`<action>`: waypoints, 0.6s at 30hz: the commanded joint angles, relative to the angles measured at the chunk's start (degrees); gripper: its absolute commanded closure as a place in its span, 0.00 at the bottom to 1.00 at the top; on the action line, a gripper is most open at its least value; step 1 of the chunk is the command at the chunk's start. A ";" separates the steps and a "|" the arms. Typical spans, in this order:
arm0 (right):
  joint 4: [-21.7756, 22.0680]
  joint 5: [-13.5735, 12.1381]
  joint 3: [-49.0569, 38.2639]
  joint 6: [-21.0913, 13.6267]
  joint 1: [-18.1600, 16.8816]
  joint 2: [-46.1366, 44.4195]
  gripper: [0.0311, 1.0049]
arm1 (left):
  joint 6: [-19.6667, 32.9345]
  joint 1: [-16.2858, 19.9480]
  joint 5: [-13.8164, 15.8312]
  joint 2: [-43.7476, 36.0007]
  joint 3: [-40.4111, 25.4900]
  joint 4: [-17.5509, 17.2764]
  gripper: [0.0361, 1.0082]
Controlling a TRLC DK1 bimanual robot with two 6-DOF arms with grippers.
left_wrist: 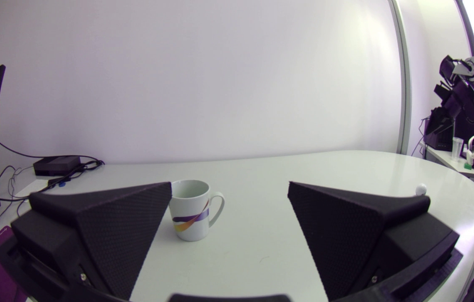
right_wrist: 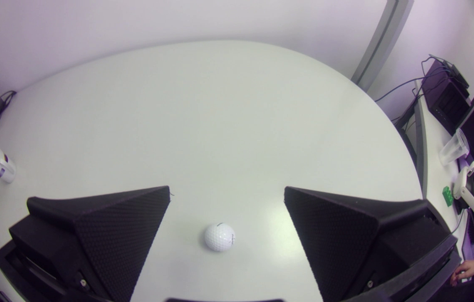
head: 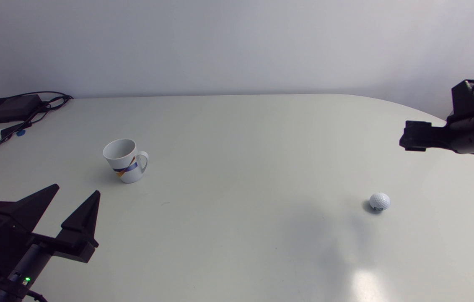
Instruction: Pick up the white golf ball from the table and place it into the cup.
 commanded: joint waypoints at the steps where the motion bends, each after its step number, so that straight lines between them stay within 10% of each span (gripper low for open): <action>1: -1.77 0.15 2.53 -2.81 -1.20 5.12 0.04 | 0.90 -0.32 0.01 -0.93 -1.19 0.09 0.02; 18: -3.96 -7.85 -0.89 -7.03 -1.55 17.33 0.05 | 2.48 -1.29 -0.08 -0.32 -0.93 -1.05 0.05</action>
